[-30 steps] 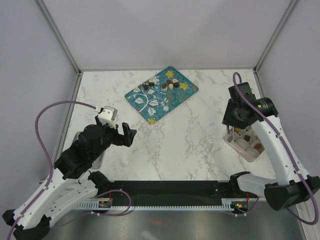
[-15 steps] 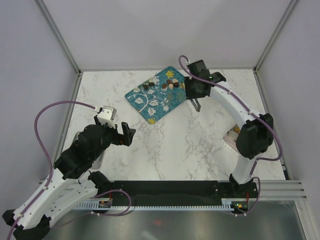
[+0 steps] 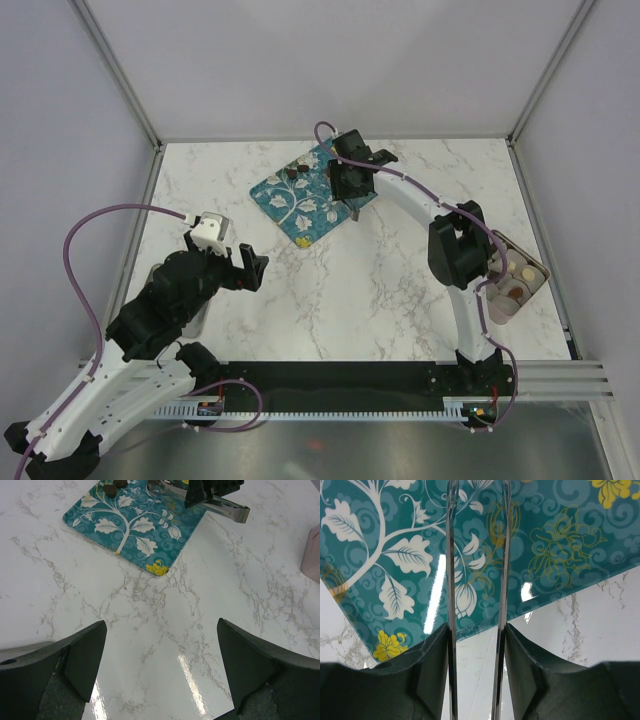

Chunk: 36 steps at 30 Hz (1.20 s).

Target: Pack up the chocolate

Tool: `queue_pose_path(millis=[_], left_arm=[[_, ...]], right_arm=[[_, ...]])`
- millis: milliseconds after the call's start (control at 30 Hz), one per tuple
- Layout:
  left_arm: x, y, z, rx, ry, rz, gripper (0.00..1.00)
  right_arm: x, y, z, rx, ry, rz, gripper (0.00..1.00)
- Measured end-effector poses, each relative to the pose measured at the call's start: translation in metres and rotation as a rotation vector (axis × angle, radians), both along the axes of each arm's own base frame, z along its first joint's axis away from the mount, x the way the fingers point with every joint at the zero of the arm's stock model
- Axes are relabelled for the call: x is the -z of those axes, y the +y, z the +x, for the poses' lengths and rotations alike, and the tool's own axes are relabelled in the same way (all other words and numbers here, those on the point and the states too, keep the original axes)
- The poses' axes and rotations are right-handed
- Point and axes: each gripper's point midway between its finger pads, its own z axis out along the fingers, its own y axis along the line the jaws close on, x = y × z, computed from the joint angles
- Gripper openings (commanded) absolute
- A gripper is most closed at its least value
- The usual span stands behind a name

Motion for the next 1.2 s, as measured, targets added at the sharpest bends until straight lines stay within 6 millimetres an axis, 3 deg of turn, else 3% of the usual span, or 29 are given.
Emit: queue_pose_path(millis=[433,700,867,1000,1200], left_arm=[[0.000,0.000,0.000,-0.001,0.001,0.002,1.00],[0.001,0.002,0.002,-0.013,0.000,0.006,1.00],[0.001,0.002,0.002,-0.014,0.001,0.008,1.00],[0.001,0.002,0.002,-0.014,0.001,0.008,1.00],[0.001,0.002,0.002,-0.014,0.001,0.008,1.00]], right_arm=[[0.033,0.019,0.017,0.074,-0.005,0.040,0.54],[0.055,0.021,0.024,0.090,0.009,0.023,0.45],[0.054,0.021,0.022,0.090,0.008,0.024,0.41],[0.048,0.014,0.010,0.086,0.026,0.018,0.40],[0.012,0.004,-0.011,0.076,0.024,0.032,0.39]])
